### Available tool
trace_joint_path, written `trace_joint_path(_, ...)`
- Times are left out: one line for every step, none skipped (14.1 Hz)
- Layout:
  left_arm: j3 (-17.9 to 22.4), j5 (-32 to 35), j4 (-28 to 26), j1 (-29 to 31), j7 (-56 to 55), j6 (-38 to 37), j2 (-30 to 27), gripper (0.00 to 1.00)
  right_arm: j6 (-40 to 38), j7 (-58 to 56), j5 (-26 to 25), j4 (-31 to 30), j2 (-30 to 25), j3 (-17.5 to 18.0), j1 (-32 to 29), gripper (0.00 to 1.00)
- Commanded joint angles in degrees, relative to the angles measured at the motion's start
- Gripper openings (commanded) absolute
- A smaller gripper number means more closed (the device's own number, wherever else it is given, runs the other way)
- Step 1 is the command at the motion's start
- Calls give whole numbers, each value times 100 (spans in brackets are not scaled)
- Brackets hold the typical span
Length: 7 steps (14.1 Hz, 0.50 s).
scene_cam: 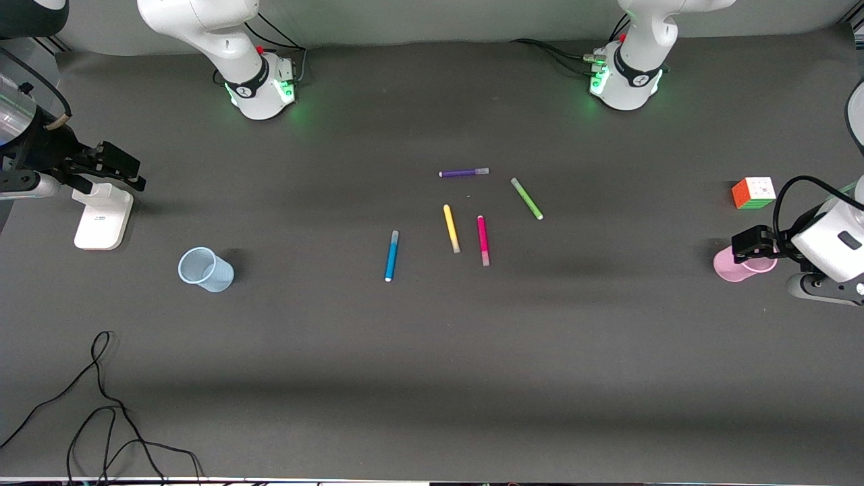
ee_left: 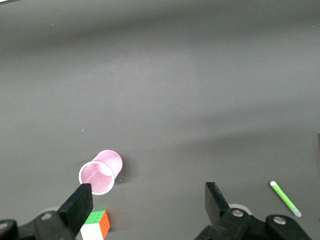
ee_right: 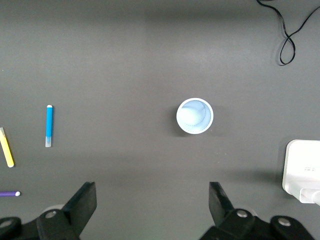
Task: Place pink and blue markers in matching cups
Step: 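Move the right gripper over the blue marker and lower it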
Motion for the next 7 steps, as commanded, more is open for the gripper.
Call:
trace_joint_path(2, -22, 55, 230, 87, -300, -252, 100, -92, -29, -87, 127, 51, 66, 15, 100)
trace_joint_path(1, -110, 101, 258, 96, -477, -244, 100, -92, -29, -78, 127, 69, 93, 15, 100)
trace_joint_path(-33, -67, 93, 224, 96, -479, -244, 100, -92, -29, -78, 144, 156, 93, 15, 100)
trace_joint_path(-34, -58, 101, 188, 87, -470, -244, 100, -92, -29, -70, 153, 235, 111, 15, 100)
trace_joint_path(-43, -67, 110, 188, 79, -444, -244, 100, -110, -72, -26, 153, 384, 180, 24, 100)
trace_joint_path(-43, -67, 93, 197, 79, -452, -244, 100, -118, -55, 9, 153, 559, 320, 24, 100)
trace_joint_path(-43, -67, 75, 206, 79, -479, -261, 100, -118, 6, 27, 179, 787, 531, 24, 100)
